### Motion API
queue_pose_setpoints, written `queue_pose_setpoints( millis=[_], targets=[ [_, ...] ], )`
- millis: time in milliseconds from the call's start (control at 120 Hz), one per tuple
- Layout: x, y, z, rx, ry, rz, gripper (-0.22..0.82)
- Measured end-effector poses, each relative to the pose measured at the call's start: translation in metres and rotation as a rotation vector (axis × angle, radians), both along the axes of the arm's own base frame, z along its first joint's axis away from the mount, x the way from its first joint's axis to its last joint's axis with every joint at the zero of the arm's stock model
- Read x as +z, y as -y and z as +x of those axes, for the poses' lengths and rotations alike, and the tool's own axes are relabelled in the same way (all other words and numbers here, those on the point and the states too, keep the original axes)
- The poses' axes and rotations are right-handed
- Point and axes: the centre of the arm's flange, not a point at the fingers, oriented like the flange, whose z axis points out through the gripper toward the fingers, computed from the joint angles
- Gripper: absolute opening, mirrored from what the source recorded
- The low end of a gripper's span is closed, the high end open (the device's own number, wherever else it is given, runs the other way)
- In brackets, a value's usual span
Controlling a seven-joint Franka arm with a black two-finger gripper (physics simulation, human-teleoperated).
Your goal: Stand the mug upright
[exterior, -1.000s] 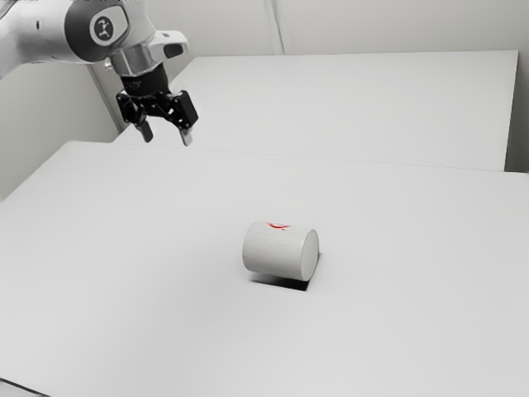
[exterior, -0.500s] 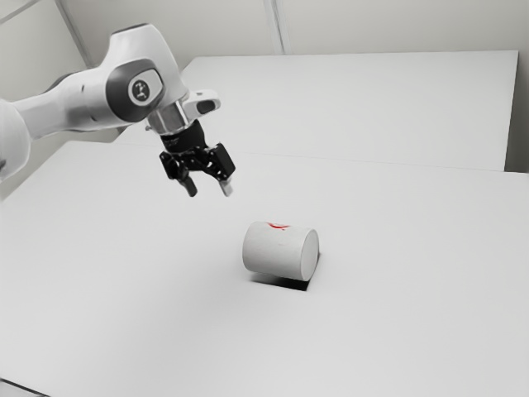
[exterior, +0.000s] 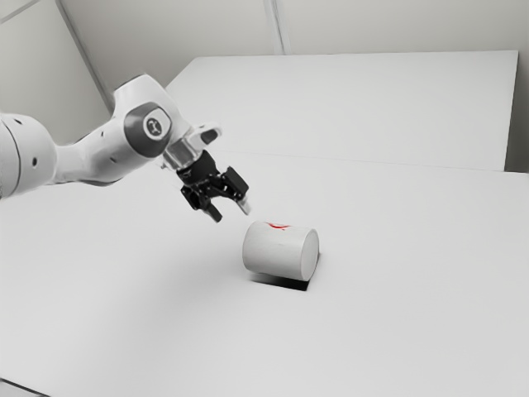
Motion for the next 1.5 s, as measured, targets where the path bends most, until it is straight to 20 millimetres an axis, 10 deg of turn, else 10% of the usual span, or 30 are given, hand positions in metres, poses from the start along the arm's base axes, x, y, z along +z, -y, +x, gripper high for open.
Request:
queue_pose_setpoints(
  millis=[642, 808, 1067, 1308, 1500],
  targets=[
    [-0.082, -0.002, -0.018, 0.135, 0.06, -0.473, 0.6],
    [-0.09, 0.0, -0.024, 0.141, 0.101, -0.584, 0.4],
    [-0.085, 0.003, -0.024, 0.066, 0.189, -0.621, -0.04],
    [-0.066, 0.005, -0.026, -0.01, 0.275, -0.606, -0.14],
    [-0.002, 0.009, -0.034, -0.121, 0.4, -0.549, -0.17]
  ],
)
